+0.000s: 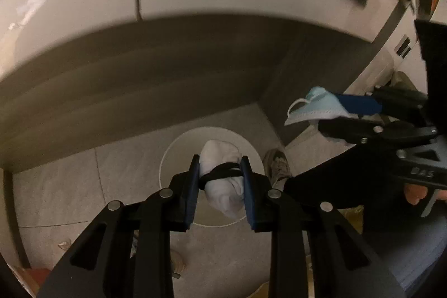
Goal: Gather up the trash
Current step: 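Lower both held items into the white wastebasket and open both tools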
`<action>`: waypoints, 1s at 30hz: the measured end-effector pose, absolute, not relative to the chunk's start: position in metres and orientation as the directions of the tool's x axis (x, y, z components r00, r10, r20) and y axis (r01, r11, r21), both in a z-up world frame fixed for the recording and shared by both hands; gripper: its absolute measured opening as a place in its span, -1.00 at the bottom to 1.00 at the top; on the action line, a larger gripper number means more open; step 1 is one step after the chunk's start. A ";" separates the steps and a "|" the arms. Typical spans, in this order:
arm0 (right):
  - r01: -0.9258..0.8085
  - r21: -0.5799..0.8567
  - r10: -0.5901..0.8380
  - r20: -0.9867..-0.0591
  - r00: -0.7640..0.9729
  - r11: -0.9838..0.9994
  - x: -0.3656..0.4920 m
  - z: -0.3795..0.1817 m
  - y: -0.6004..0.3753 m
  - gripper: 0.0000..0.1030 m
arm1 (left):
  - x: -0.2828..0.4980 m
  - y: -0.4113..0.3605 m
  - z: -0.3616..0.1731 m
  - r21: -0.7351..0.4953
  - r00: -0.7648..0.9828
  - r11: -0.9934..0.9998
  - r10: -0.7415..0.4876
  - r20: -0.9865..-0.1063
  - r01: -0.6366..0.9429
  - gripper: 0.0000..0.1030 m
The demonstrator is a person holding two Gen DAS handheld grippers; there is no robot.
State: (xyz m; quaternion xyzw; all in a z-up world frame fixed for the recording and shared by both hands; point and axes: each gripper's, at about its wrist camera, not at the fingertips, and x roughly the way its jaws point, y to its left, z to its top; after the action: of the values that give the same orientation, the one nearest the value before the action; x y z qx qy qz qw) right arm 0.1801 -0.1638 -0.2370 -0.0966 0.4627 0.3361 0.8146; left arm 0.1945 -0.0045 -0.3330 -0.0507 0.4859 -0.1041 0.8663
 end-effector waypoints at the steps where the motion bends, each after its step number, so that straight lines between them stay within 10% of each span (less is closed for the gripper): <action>1: -0.634 0.160 0.460 -0.819 0.342 0.756 0.183 -0.242 -0.163 -0.38 | 0.199 -0.005 -0.338 -0.191 0.499 0.973 -0.232 -0.835 0.133 -0.48; 5: -0.628 0.169 0.452 -0.832 0.322 0.759 0.191 -0.259 -0.161 -0.38 | 0.214 -0.010 -0.358 -0.193 0.473 0.971 -0.238 -0.848 0.143 -0.40; 9: -0.630 0.175 0.446 -0.843 0.301 0.757 0.195 -0.269 -0.158 -0.38 | 0.220 -0.013 -0.367 -0.191 0.458 0.972 -0.234 -0.858 0.138 0.68; 27: -0.635 0.167 0.399 -0.885 0.241 0.754 0.225 -0.293 -0.131 -0.36 | 0.213 0.013 -0.355 -0.191 0.478 0.980 -0.190 -0.858 0.048 0.83; 30: -0.630 0.159 0.378 -0.897 0.229 0.760 0.231 -0.301 -0.125 0.20 | 0.213 0.021 -0.356 -0.199 0.475 0.979 -0.193 -0.859 0.039 0.83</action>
State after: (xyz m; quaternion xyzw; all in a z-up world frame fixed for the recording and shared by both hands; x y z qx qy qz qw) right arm 0.2306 -0.1249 -0.3008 -0.1192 0.5288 0.3251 0.7749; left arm 0.2125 0.0211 -0.3557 -0.0758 0.5078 -0.0679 0.8554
